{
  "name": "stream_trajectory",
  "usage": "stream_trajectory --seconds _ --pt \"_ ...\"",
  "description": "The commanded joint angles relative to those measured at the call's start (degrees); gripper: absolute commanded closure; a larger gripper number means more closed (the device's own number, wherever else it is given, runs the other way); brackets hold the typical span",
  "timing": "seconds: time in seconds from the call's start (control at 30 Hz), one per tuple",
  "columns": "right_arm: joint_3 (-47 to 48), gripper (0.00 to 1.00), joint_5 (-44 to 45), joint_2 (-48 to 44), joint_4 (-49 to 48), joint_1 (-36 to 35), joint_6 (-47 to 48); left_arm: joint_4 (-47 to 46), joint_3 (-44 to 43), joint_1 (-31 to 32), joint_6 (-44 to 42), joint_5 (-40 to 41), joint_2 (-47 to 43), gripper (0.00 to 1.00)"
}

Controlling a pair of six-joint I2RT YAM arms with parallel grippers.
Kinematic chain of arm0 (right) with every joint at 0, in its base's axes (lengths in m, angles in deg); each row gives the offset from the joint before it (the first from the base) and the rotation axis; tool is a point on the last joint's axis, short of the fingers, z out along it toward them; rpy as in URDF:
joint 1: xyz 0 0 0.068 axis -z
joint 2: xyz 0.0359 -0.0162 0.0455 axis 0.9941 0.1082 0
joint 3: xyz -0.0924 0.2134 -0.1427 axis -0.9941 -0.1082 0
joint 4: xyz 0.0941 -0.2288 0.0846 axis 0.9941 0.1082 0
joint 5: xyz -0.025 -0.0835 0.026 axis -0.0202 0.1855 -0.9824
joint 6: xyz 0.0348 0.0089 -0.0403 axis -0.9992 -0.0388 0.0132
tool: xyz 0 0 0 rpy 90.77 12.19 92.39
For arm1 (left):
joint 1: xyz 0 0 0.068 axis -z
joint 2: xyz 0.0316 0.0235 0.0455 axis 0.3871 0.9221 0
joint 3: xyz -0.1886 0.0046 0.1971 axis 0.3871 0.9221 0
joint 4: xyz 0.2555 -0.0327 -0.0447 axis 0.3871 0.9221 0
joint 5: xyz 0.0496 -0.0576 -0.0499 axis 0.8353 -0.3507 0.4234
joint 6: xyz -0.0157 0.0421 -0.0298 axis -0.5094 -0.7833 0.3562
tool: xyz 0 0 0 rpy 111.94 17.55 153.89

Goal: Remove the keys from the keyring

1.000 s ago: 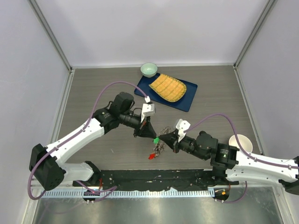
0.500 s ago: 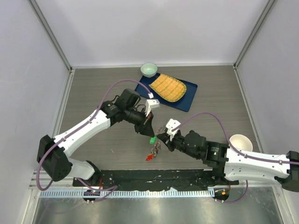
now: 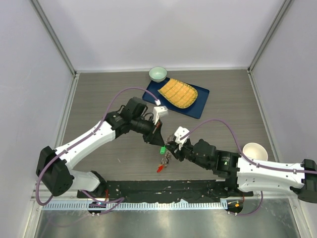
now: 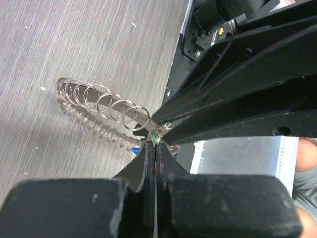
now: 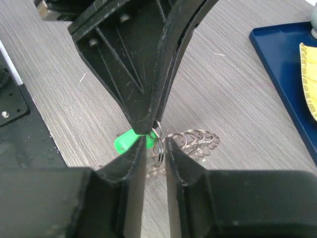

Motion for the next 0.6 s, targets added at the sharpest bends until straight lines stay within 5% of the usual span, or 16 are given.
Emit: stream_trajectory --seconds 0.0,0.17,0.27,0.57 --pt "-1.59 0.67 0.42 -1.99 -4.22 -0.28 -2.18 -6.39 0.67 0.54 1.56 -1.66 -3.01 1.00" --pt "-3.70 0.37 1.38 -5.85 -4.92 -0.28 -3.24 -8.41 2.69 0.54 0.85 -0.07 -3.98 1.00" --pt "-5.02 0.28 3.05 -9.44 -6.06 -0.28 -3.59 -9.46 3.31 0.54 0.51 0.46 -4.24 1.00" --pt "-9.68 0.27 8.68 -17.11 -6.68 1.73 -0.96 -5.34 1.11 0.45 -3.97 1.60 -3.89 1.00"
